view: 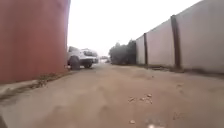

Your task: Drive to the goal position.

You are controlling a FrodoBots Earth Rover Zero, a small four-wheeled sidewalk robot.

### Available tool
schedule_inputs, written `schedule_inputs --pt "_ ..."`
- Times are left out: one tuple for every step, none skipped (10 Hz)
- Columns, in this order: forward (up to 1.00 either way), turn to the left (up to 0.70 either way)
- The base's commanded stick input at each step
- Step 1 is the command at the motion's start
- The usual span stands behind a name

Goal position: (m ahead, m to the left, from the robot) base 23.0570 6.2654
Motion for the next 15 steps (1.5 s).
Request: schedule_inputs --pt "0.50 0.00" --pt "0.50 0.00" --pt "0.50 0.00" --pt "0.50 0.00" --pt "0.50 0.00" --pt "0.50 0.00" --pt "0.50 0.00" --pt "0.50 0.00" --pt "0.50 0.00" --pt "0.50 0.00" --pt "0.50 0.00" --pt "0.50 0.00" --pt "0.50 0.00" --pt "0.50 0.00" --pt "0.50 0.00"
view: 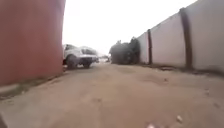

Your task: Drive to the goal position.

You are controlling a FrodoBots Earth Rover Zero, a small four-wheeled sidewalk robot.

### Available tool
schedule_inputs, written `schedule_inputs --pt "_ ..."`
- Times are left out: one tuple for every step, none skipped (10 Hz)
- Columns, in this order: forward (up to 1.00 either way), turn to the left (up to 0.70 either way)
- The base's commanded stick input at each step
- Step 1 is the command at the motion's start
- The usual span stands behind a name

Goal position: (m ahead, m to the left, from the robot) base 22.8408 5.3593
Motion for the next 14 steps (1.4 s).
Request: schedule_inputs --pt "0.50 0.00" --pt "0.50 0.00" --pt "0.50 0.00" --pt "0.50 0.00" --pt "0.50 0.00" --pt "0.50 0.00" --pt "0.50 0.00" --pt "0.50 0.00" --pt "0.50 0.00" --pt "0.50 0.00" --pt "0.50 0.00" --pt "0.50 0.00" --pt "0.50 0.00" --pt "0.50 0.00"
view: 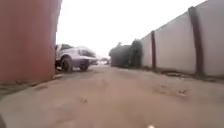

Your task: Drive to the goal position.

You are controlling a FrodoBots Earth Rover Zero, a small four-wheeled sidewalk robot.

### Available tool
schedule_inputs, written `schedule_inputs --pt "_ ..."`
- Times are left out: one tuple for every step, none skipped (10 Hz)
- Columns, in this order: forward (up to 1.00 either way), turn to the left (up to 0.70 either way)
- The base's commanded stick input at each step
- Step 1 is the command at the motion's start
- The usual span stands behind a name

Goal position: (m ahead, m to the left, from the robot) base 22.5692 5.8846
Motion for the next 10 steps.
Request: schedule_inputs --pt "0.50 0.00" --pt "0.50 0.00" --pt "0.50 0.00" --pt "0.50 0.00" --pt "0.50 0.00" --pt "0.50 0.00" --pt "0.50 0.00" --pt "0.50 0.00" --pt "0.50 0.00" --pt "0.50 0.00"
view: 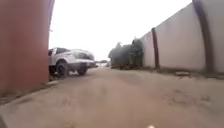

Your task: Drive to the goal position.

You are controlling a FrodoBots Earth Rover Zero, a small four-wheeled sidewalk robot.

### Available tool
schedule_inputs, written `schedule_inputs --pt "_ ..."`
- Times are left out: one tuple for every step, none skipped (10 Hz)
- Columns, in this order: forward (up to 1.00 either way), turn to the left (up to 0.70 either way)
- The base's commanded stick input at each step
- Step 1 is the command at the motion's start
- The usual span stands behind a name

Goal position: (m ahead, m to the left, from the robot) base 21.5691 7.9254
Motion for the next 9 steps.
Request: schedule_inputs --pt "0.50 0.00" --pt "0.50 0.00" --pt "0.50 0.00" --pt "0.50 0.00" --pt "0.50 0.00" --pt "0.50 0.00" --pt "0.50 0.00" --pt "0.50 0.00" --pt "0.50 0.00"
